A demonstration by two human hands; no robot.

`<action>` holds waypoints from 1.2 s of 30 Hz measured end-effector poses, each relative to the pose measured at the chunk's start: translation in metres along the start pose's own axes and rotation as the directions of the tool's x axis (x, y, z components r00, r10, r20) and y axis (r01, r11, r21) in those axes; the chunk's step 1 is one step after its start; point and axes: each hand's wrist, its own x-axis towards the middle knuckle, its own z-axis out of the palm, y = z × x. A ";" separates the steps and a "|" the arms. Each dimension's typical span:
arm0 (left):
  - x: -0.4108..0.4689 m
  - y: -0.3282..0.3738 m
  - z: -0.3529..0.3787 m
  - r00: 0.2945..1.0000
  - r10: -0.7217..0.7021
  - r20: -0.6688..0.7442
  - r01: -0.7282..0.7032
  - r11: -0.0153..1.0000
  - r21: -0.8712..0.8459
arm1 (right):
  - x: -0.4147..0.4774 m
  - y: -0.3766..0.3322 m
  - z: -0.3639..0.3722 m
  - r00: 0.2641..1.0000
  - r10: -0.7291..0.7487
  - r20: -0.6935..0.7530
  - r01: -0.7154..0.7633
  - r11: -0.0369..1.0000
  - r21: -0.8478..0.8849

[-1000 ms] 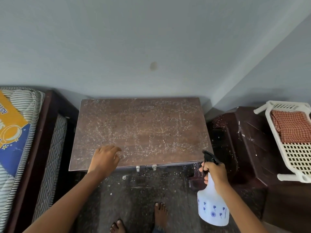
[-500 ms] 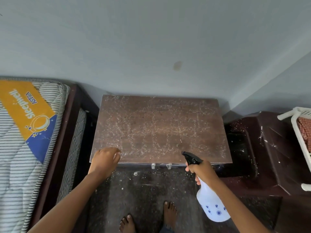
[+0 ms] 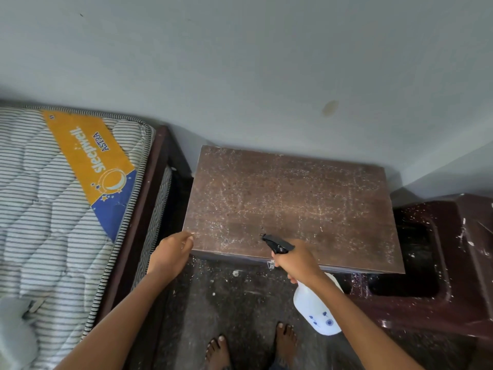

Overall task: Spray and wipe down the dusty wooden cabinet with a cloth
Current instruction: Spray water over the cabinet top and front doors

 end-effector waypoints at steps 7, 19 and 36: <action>0.011 -0.011 -0.005 0.987 -0.162 0.020 0.162 0.951 -0.262 | 0.001 -0.036 0.032 0.982 -0.150 0.112 0.163 0.979 -0.123; 0.015 -0.002 -0.001 0.987 -0.160 -0.015 0.147 0.939 -0.312 | 0.025 -0.059 0.019 0.988 -0.131 -0.087 0.132 0.991 0.000; 0.024 0.008 0.009 0.997 -0.062 0.046 0.066 0.993 -0.097 | 0.024 0.000 -0.076 0.891 0.286 -0.353 -0.063 0.847 0.528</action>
